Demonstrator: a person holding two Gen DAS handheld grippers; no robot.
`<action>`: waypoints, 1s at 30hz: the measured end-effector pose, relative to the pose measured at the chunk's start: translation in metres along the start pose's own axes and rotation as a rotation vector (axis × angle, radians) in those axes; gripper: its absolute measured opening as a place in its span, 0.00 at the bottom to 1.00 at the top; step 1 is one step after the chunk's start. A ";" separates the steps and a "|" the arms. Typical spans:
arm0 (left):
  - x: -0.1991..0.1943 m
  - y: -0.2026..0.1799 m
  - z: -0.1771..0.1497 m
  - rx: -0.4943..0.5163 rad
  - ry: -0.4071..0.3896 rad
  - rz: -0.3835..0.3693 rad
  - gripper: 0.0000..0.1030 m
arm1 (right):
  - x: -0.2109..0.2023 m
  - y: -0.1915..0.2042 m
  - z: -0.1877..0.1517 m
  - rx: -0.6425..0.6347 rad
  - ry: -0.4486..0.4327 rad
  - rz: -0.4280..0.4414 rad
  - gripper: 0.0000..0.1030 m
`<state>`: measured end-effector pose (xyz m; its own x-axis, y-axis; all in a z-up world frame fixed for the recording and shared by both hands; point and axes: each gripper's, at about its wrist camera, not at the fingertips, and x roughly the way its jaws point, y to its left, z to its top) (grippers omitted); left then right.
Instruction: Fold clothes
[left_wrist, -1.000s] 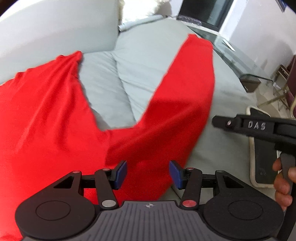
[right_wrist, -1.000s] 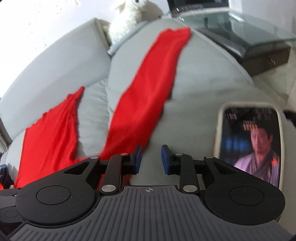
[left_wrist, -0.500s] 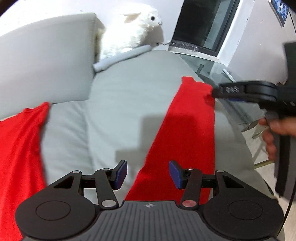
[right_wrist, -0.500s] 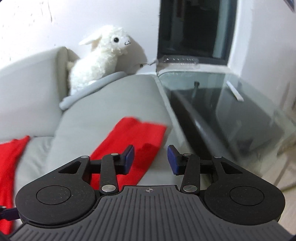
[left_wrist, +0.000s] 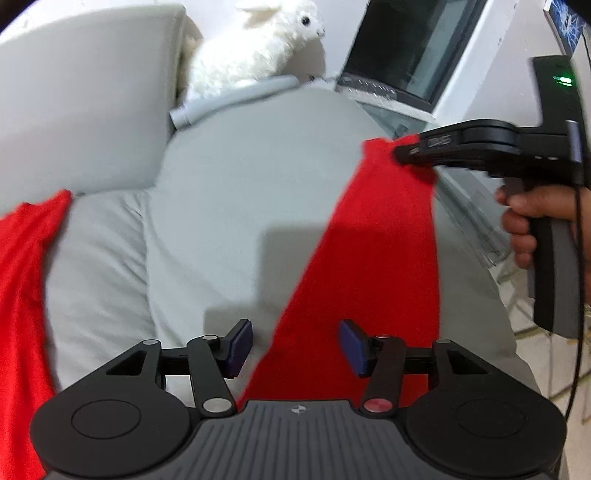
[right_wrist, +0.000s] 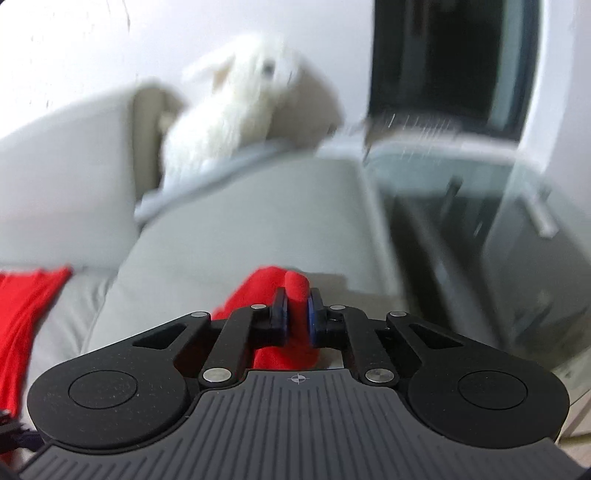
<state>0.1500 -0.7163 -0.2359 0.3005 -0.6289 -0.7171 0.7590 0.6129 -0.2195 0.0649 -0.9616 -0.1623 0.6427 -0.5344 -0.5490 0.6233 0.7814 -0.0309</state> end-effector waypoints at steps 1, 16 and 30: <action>-0.002 -0.001 0.000 0.002 -0.013 0.021 0.50 | 0.001 -0.003 0.000 0.025 -0.005 -0.031 0.10; -0.076 0.014 0.005 -0.030 -0.022 0.138 0.51 | -0.086 0.021 0.016 0.091 0.053 -0.084 0.59; -0.269 0.028 -0.008 -0.081 -0.098 0.382 0.58 | -0.315 0.105 0.009 0.190 0.029 0.162 0.68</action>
<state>0.0863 -0.5259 -0.0542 0.6086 -0.3890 -0.6916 0.5353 0.8447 -0.0040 -0.0677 -0.7140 0.0144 0.7297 -0.3951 -0.5580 0.5875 0.7799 0.2161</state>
